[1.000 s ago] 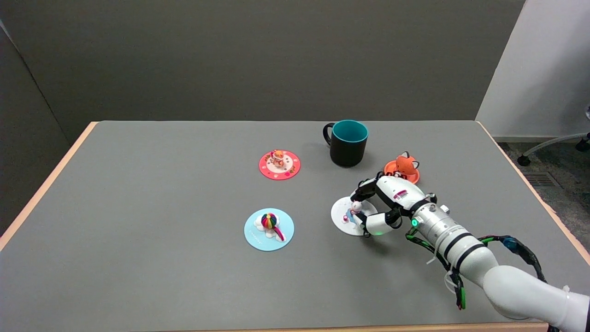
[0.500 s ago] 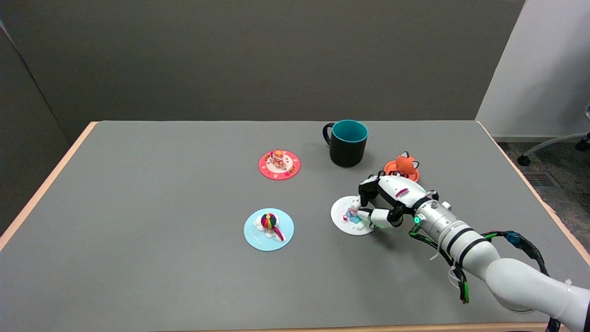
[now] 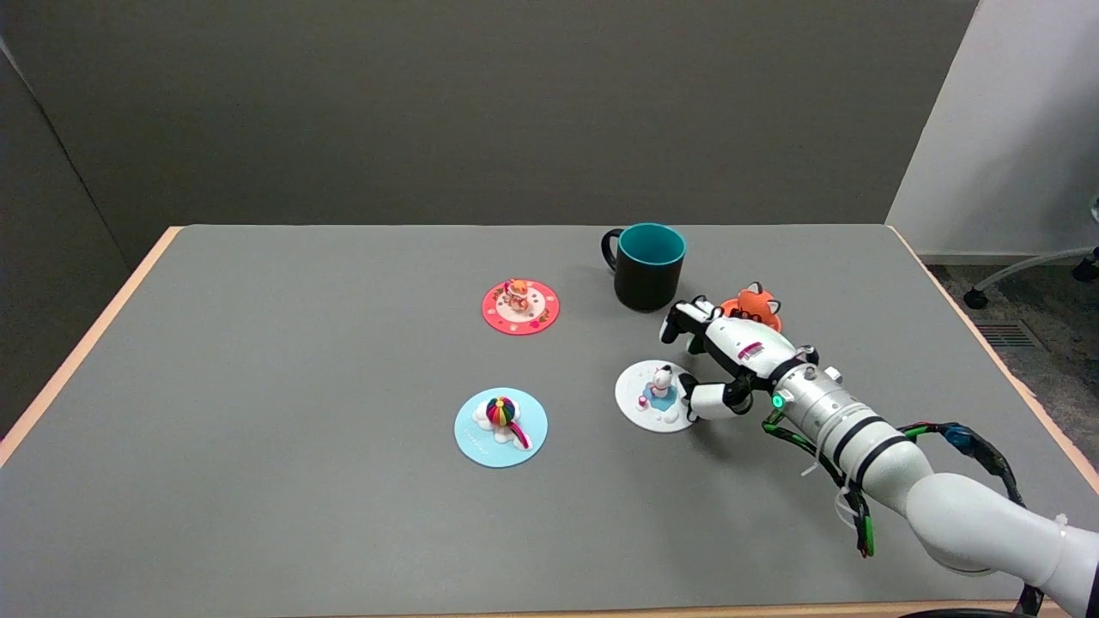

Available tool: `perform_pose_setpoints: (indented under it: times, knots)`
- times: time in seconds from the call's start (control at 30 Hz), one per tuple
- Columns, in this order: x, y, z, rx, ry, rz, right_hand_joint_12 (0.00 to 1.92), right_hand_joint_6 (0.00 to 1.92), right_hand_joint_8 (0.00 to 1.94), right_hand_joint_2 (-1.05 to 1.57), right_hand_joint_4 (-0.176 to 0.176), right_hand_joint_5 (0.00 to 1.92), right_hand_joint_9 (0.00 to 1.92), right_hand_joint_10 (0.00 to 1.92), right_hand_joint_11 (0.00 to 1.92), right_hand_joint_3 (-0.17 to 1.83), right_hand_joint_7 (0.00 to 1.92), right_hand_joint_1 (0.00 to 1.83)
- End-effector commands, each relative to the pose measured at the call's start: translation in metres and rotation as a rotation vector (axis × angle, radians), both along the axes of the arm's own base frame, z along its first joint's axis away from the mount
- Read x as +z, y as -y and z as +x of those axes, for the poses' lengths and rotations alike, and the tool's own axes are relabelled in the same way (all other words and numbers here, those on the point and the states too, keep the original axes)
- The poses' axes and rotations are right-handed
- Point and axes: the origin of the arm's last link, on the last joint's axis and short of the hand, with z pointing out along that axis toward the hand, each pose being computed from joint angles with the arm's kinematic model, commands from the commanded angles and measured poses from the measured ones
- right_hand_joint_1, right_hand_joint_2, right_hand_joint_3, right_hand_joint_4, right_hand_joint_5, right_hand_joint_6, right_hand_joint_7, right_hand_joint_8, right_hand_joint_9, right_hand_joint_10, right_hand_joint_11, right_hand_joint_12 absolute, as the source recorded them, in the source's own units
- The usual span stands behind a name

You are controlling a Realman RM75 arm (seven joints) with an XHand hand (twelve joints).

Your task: Pick up the white cup lid.

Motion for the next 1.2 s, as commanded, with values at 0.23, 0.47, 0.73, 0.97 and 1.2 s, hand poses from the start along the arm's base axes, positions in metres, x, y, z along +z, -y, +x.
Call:
perform_pose_setpoints:
  times: [0.23,0.47,0.73,0.97,1.2]
  knots:
    - [-0.014,0.005,0.025,0.062,-0.012,0.073,0.27,1.57,1.14,1.23,0.050,0.60,0.35,0.99,0.51,0.22,0.20,0.88]
    - [-0.019,0.004,0.023,0.044,-0.003,0.099,0.25,0.37,0.36,0.64,-0.030,0.83,0.59,0.41,0.45,0.92,0.79,0.90]
    - [-0.018,0.006,0.028,0.050,-0.003,0.110,0.30,0.30,0.18,0.46,-0.028,0.78,0.59,0.19,0.43,1.02,0.68,0.92]
    - [-0.014,0.008,0.028,0.040,-0.010,0.115,0.30,0.28,0.18,0.44,-0.024,0.77,0.58,0.19,0.43,1.02,0.66,0.92]
    - [-0.009,0.007,0.017,0.005,-0.073,0.144,0.30,0.27,0.18,0.44,-0.029,0.75,0.58,0.19,0.43,1.02,0.67,0.92]
